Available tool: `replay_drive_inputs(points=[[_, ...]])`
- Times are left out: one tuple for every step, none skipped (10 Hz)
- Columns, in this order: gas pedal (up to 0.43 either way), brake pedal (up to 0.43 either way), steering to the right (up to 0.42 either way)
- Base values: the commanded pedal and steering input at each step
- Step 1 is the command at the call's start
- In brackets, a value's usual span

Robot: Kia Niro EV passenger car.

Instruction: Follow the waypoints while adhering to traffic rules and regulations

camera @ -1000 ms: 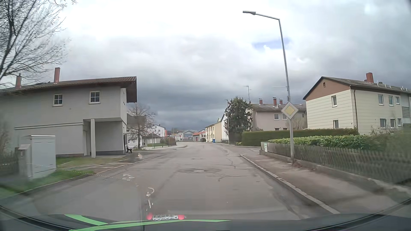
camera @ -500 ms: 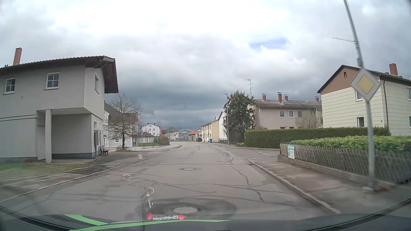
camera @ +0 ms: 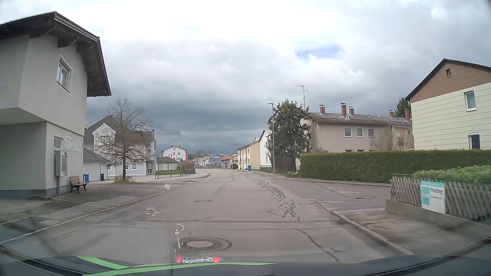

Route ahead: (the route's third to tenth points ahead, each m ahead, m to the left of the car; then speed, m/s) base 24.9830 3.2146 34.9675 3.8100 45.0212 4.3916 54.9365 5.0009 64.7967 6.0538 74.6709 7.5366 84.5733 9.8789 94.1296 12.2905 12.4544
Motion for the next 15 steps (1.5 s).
replay_drive_inputs(points=[[0.079,0.0,0.004],[0.079,0.0,0.004],[0.079,0.0,0.004],[0.079,0.0,0.004],[0.079,0.0,0.003],[0.079,0.0,0.003],[0.087,0.0,0.003],[0.087,0.0,0.003],[0.087,0.0,0.003],[0.087,0.0,0.003],[0.087,0.0,0.003],[0.087,0.0,0.003],[0.087,0.0,0.001],[0.087,0.0,-0.004],[0.087,0.0,-0.006]])
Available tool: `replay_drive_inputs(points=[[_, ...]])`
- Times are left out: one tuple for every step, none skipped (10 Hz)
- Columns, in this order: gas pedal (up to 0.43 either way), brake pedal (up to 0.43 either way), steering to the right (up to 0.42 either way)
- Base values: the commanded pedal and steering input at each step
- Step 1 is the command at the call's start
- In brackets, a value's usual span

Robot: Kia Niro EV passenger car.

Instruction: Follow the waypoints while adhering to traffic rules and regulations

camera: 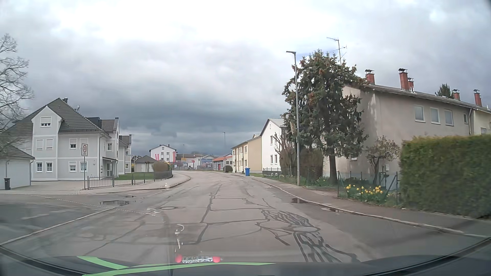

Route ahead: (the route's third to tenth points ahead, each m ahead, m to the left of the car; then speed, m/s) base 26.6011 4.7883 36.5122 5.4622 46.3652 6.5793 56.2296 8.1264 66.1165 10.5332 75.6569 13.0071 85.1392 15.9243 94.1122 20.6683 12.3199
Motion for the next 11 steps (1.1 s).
replay_drive_inputs(points=[[0.087,0.0,-0.006],[0.087,0.0,-0.007],[0.087,0.0,-0.007],[0.087,0.0,-0.007],[0.087,0.0,-0.008],[0.087,0.0,-0.008],[0.087,0.0,-0.01],[0.087,0.0,-0.011],[0.087,0.0,-0.013],[0.098,0.0,-0.014],[0.098,0.0,-0.014]])
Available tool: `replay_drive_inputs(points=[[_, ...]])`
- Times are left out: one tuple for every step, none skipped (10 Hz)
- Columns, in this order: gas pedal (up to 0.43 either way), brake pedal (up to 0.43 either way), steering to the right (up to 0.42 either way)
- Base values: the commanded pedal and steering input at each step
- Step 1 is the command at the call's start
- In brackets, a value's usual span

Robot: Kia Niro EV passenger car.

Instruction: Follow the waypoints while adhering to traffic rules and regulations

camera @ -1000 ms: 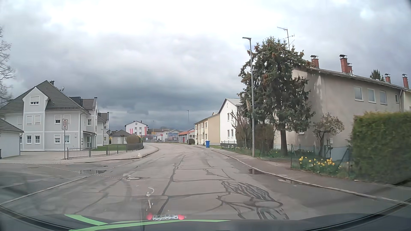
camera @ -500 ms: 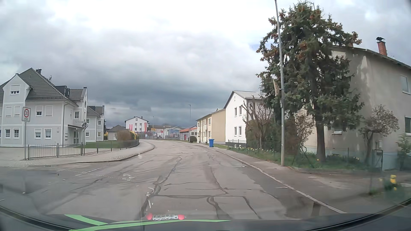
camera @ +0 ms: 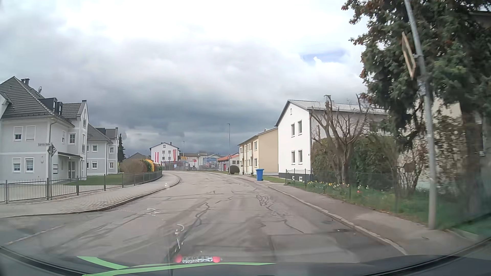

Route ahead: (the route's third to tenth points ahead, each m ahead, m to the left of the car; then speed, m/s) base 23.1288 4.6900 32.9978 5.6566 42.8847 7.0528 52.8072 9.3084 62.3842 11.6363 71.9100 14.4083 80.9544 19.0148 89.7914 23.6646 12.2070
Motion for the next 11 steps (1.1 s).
replay_drive_inputs(points=[[0.098,0.0,-0.014],[0.098,0.0,-0.014],[0.098,0.0,-0.015],[0.098,0.0,-0.016],[0.098,0.0,-0.018],[0.098,0.0,-0.019],[0.098,0.0,-0.019],[0.098,0.0,-0.019],[0.098,0.0,-0.02],[0.098,0.0,-0.02],[0.098,0.0,-0.02]])
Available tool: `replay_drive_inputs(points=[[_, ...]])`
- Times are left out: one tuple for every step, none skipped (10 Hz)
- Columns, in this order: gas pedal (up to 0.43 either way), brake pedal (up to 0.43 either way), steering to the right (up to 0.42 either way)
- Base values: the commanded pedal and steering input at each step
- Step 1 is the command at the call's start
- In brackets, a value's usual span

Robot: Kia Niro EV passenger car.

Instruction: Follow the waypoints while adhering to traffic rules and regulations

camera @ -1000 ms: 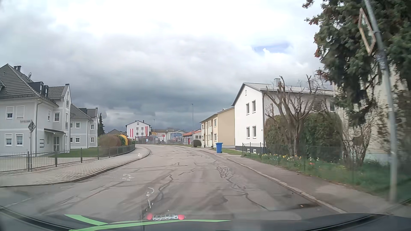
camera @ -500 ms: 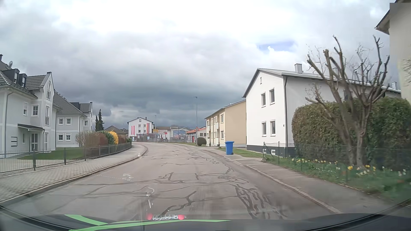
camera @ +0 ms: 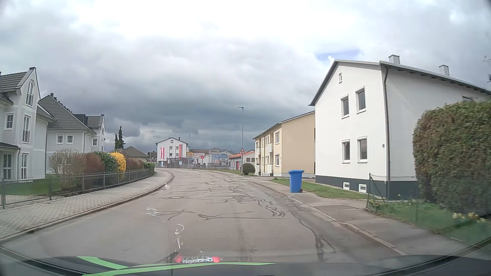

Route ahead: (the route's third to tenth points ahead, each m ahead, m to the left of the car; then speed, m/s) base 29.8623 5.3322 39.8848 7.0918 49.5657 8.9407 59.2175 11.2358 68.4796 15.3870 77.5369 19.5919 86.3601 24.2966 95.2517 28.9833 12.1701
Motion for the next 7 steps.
replay_drive_inputs(points=[[0.098,0.0,-0.02],[0.098,0.0,-0.02],[0.098,0.0,-0.02],[0.098,0.0,-0.02],[0.098,0.0,-0.02],[0.098,0.0,-0.02],[0.098,0.0,-0.02]])
